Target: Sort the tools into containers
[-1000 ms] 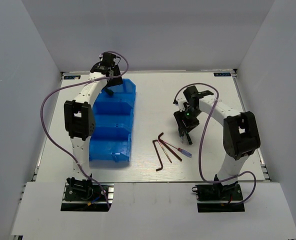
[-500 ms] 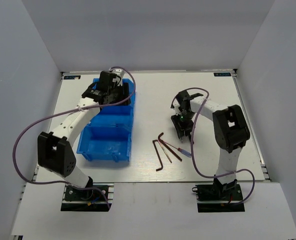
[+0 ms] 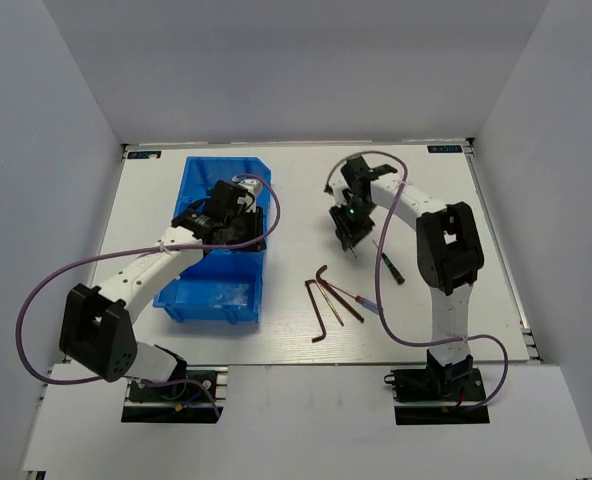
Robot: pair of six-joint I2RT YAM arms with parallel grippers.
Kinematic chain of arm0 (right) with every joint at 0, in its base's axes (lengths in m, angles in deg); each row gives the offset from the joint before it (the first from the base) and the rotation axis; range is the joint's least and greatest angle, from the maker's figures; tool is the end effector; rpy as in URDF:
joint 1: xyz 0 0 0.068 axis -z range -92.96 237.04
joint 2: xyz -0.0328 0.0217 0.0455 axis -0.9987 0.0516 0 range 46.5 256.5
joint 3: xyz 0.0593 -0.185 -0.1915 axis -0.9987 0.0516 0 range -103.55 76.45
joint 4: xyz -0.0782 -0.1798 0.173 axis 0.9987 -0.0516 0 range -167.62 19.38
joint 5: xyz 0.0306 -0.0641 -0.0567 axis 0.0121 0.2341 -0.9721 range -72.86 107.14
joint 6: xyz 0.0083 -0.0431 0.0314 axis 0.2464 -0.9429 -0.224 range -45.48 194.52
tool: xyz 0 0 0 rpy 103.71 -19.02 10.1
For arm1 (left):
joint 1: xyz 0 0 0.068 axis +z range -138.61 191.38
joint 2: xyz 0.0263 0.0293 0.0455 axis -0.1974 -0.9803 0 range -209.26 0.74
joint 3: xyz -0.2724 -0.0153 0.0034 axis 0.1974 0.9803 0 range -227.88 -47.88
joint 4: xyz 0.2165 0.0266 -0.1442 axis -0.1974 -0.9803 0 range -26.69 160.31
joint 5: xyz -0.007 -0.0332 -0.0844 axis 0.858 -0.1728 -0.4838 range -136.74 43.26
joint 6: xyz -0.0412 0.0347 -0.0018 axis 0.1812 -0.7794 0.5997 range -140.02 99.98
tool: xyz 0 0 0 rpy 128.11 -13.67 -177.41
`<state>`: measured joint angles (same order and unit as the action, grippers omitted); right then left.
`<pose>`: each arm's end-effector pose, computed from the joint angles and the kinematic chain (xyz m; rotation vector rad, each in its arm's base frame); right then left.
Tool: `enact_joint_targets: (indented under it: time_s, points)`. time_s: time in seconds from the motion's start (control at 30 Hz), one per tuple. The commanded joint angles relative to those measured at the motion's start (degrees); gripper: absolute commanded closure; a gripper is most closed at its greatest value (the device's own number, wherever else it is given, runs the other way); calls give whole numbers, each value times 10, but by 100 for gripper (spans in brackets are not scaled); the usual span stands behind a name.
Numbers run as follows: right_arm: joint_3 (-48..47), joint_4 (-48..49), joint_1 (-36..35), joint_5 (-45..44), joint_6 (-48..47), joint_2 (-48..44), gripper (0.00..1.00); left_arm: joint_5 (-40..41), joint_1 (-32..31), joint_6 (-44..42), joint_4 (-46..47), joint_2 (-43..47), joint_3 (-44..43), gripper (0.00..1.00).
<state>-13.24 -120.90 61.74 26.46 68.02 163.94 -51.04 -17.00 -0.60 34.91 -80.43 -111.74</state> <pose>0.3672 0.1801 0.1800 -0.8323 2.8290 0.2874 0.2606 -0.1439 0.2717 0.2307 2.5316 -0.4346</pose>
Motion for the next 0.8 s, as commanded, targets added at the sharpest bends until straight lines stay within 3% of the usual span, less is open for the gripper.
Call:
enact_joint_targets:
  time_s: [0.0,0.07,0.1,0.2,0.27,0.3,0.43,0.53,0.57,0.63,0.77]
  points:
    - [-117,-18,-26,75,-104,4,100,6,-9,25,13,68,2,54]
    - [-158,-28,-32,119,-150,32,100,14,-15,33,19,93,9,53]
    - [-251,-40,-33,126,-158,46,100,19,-15,41,25,119,16,51]
    - [-389,-20,-38,166,-165,117,100,33,-20,61,37,160,40,51]
    - [-391,66,-42,205,-135,132,100,46,-20,70,42,202,51,51]
    - [-361,183,-43,224,-124,125,100,53,-20,77,42,215,57,51]
    - [-291,392,-62,243,-103,124,100,60,-20,83,35,248,71,50]
    - [-340,462,-75,218,-77,177,100,60,-20,89,23,261,71,50]
    - [-344,545,-79,207,-67,197,100,60,-20,89,23,261,71,49]
    - [-373,601,-84,164,-46,222,100,65,-20,89,9,261,71,49]
    - [-451,615,-106,150,-55,291,100,70,-20,89,-4,261,71,49]
